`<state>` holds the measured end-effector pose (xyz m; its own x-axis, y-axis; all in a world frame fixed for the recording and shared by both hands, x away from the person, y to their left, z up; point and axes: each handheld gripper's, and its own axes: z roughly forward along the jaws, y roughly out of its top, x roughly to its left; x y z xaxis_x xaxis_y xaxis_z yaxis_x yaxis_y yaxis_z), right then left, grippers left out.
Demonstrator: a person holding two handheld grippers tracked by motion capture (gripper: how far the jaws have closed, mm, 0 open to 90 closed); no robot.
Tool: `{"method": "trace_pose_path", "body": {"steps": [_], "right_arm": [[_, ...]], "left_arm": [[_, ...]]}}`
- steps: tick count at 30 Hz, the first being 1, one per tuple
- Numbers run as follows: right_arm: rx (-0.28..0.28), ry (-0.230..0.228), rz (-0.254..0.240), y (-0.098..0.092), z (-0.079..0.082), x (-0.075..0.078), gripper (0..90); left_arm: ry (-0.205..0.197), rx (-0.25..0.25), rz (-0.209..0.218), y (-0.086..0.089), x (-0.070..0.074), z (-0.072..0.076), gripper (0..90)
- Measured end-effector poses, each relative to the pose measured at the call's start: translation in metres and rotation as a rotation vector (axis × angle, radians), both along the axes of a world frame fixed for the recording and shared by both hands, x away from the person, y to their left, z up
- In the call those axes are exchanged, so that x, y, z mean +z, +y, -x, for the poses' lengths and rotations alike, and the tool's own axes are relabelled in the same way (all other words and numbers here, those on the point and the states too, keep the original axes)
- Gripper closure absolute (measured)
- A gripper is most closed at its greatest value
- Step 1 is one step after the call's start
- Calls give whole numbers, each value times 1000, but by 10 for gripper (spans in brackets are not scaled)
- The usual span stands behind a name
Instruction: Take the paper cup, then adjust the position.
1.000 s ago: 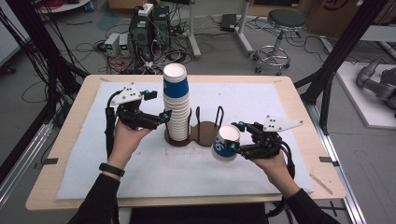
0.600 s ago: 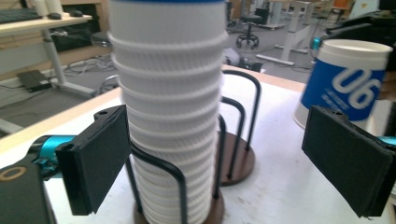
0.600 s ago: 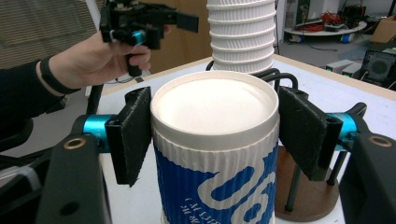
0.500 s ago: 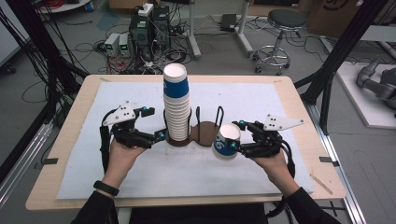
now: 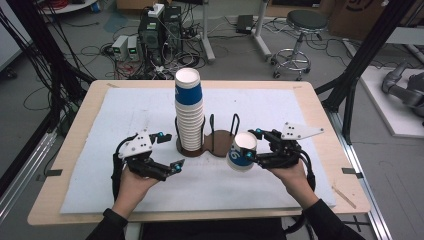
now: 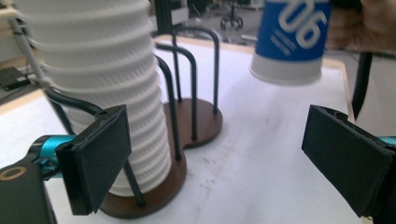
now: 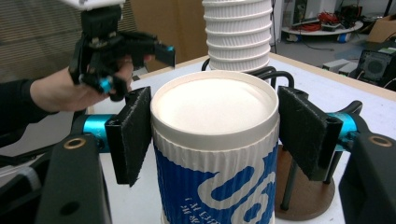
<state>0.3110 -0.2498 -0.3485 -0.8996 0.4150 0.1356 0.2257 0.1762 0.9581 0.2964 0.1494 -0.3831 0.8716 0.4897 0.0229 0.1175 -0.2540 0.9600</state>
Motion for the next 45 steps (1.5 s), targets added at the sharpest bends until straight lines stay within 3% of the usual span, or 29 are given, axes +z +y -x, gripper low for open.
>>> {"method": "trace_pose_path", "body": {"steps": [6,13,25,33,40,45], "right_arm": [[5,-2,-9,1,-2,0,305],[11,0,-9,3,0,2,305],[36,-10,-25,7,2,4,305],[69,-4,-25,12,5,2,305],[92,-5,-25,16,9,1,305],[112,10,-35,21,11,-2,305]], "left_arm": [[-23,-14,-16,-6,0,6,82],[-14,-37,-27,-11,-1,6,82],[-2,-163,2,-36,-6,8,82],[7,-195,15,-54,-9,10,82],[26,-221,54,-67,-11,9,82],[22,-250,52,-78,-13,8,82]]}}
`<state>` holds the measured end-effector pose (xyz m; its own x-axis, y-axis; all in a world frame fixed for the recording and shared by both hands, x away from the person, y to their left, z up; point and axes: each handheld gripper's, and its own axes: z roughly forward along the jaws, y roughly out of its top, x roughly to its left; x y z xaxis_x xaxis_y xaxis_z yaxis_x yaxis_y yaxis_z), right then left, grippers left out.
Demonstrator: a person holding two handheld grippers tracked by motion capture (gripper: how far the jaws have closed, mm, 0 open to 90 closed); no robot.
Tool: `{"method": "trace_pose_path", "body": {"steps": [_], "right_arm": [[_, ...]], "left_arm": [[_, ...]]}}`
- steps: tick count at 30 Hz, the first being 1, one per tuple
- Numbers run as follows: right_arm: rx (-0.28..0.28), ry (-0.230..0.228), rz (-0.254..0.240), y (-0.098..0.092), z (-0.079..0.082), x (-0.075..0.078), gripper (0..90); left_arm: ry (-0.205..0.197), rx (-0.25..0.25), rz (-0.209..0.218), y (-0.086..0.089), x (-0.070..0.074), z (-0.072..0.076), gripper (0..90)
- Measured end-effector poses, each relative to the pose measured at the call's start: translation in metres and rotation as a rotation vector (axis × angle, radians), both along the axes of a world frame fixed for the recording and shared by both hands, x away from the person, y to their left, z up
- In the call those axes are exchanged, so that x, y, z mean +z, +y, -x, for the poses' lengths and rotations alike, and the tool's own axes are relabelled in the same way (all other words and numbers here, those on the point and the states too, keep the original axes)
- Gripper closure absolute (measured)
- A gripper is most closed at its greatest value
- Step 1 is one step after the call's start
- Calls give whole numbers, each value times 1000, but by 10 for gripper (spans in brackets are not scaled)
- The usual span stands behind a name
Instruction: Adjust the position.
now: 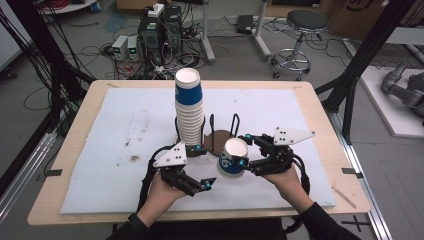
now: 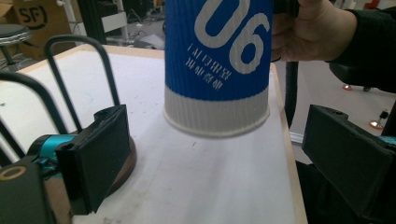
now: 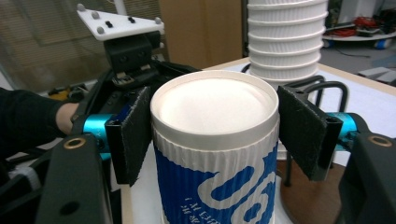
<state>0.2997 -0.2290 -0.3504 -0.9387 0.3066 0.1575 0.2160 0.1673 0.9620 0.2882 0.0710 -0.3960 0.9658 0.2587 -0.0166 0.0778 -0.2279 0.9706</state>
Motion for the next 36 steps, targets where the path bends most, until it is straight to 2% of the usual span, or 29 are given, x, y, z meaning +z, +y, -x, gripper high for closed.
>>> {"method": "trace_pose_path", "body": {"steps": [6,10,15,23,26,27,36], "right_arm": [[32,9,6,9,3,-4,305],[51,12,7,13,4,-6,305],[68,15,9,19,6,-8,305],[87,24,2,23,7,-10,305],[88,27,-1,23,7,-10,305],[83,19,3,24,7,-10,305],[89,18,2,23,6,-10,303]], "left_arm": [[13,-29,12,-11,-4,-2,82],[39,-55,22,-17,-6,-3,81],[51,-83,9,-24,-10,-3,81],[70,-90,-4,-27,-13,-7,83],[58,-101,-11,-27,-13,-7,130],[57,-108,-13,-27,-13,-7,183],[47,-112,-57,-25,-8,-7,207]]}}
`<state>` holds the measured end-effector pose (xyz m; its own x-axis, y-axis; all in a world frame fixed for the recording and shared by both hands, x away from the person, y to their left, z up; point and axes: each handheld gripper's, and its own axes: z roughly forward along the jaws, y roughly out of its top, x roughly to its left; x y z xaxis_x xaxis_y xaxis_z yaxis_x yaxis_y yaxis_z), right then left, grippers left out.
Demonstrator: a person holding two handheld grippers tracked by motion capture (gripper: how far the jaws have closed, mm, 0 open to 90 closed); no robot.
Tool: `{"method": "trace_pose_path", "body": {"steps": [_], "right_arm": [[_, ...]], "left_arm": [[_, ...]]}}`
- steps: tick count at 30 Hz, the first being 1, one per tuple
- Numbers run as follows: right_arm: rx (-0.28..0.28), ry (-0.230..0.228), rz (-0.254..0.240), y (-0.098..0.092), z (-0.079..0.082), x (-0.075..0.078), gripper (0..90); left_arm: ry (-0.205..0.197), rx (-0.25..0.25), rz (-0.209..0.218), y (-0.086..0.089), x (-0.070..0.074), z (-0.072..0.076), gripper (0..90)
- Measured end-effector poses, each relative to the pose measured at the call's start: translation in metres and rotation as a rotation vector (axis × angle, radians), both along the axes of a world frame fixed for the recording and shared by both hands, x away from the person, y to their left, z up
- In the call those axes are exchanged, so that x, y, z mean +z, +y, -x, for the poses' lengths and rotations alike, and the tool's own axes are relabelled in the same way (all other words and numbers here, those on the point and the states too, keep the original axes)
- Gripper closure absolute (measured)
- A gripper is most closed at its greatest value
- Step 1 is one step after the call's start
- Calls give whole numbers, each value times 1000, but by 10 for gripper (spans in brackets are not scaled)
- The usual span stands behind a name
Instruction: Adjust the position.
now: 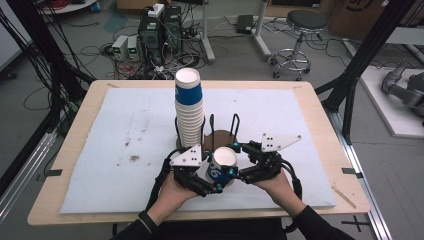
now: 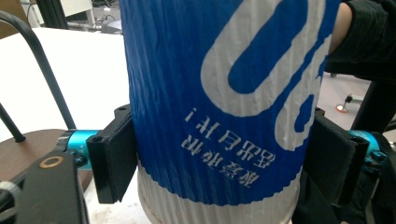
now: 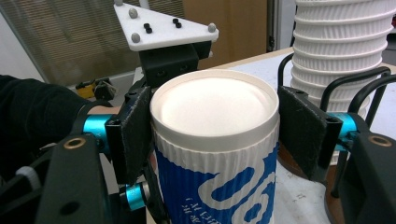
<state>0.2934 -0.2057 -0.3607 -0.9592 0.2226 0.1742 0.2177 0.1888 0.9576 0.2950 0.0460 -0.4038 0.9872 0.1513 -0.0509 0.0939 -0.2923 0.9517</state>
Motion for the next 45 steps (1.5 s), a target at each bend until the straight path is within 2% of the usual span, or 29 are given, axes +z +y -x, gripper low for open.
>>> {"method": "trace_pose_path", "body": {"steps": [2,4,7,9,12,14,15,16,18,21,24,27,33,34,35,37,39,42,45], "right_arm": [[3,3,4,-1,0,1,276],[-3,9,13,-2,-1,2,217],[7,24,25,-6,-4,7,201],[13,23,57,-8,-5,11,196],[41,46,99,-8,-6,15,196],[42,45,160,-7,-7,17,197],[38,26,182,-6,-8,17,197],[47,41,217,-5,-7,16,197],[51,44,230,-4,-7,16,197],[60,55,290,2,-6,11,203],[82,49,324,4,-7,9,298],[81,38,307,3,-7,9,300],[52,37,197,-11,-11,13,303],[48,39,173,-13,-11,14,304],[46,40,154,-14,-12,15,304],[39,44,107,-18,-12,16,304],[40,55,61,-21,-12,15,304],[45,70,7,-21,-12,14,305],[48,71,8,-19,-11,13,305]], "left_arm": [[10,-10,-15,0,1,-1,208],[-3,-17,-68,-1,4,-1,208],[-2,-23,-123,-3,7,-1,215],[6,-25,-157,-5,8,-1,218],[0,-18,-217,-7,11,0,224],[-15,-10,-257,-8,13,1,228],[-19,-8,-271,-9,14,2,228],[-26,-9,-283,-9,14,2,231],[-25,-7,-304,-11,15,2,232],[-36,-8,-327,-12,15,4,233],[-42,-3,-329,-13,16,5,233],[-55,5,-288,-11,16,5,201],[-57,52,-105,-3,14,6,64],[-57,56,-92,-2,14,5,63],[-56,67,-55,0,13,5,63],[-43,78,-8,1,12,5,63],[-29,85,24,2,11,4,63],[-14,84,45,2,9,3,64],[2,59,69,3,9,2,64]]}}
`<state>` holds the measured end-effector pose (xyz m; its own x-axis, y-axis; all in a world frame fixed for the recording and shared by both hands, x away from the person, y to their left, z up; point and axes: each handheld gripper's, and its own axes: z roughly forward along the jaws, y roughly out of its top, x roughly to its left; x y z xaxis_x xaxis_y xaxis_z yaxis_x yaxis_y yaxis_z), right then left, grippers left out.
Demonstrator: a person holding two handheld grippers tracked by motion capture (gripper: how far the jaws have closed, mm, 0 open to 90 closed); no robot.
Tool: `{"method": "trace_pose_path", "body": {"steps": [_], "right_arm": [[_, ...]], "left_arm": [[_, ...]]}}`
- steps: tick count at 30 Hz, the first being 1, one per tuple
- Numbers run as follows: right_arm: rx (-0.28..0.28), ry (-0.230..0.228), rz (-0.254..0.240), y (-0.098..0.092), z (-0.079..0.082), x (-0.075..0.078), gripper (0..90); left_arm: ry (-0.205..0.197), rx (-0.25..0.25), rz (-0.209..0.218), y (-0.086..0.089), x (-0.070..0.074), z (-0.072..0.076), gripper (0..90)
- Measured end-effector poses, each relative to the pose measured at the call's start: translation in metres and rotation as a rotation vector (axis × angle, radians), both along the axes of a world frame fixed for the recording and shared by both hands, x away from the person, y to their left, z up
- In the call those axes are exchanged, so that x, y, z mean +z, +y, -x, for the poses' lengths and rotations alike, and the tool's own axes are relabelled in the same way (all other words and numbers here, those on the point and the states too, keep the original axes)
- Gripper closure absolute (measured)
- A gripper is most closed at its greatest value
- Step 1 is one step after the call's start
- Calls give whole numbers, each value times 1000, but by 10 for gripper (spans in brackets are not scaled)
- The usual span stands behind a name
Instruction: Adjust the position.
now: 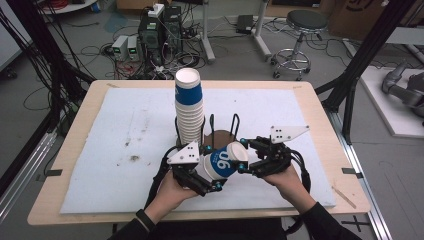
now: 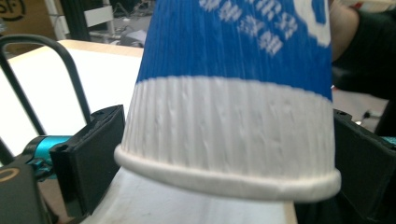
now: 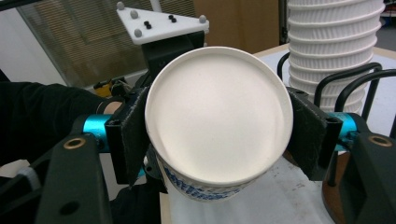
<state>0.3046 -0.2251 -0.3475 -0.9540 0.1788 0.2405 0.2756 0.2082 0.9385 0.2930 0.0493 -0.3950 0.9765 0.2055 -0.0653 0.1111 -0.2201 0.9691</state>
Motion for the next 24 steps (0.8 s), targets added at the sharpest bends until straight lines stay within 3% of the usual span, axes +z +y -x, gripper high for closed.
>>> {"method": "trace_pose_path", "body": {"steps": [1,4,10,12,15,18,21,24], "right_arm": [[0,-7,2,1,0,-1,305],[9,-2,-4,1,0,-2,306],[15,-11,26,1,-1,-3,302],[13,-22,61,0,-1,-2,259],[21,-27,98,-3,-1,3,216],[33,-67,188,-2,0,8,210],[54,-75,251,0,1,10,211],[49,-84,294,3,2,8,211]], "left_arm": [[3,-12,7,1,1,0,119],[6,-16,2,5,2,-1,163],[2,-27,-67,6,8,-3,199],[12,-39,-106,6,10,-4,202],[-4,-53,-195,3,14,-3,205],[-32,-57,-279,-2,17,0,208],[-36,-48,-326,-5,19,0,210],[-31,-35,-339,-5,19,0,210]]}}
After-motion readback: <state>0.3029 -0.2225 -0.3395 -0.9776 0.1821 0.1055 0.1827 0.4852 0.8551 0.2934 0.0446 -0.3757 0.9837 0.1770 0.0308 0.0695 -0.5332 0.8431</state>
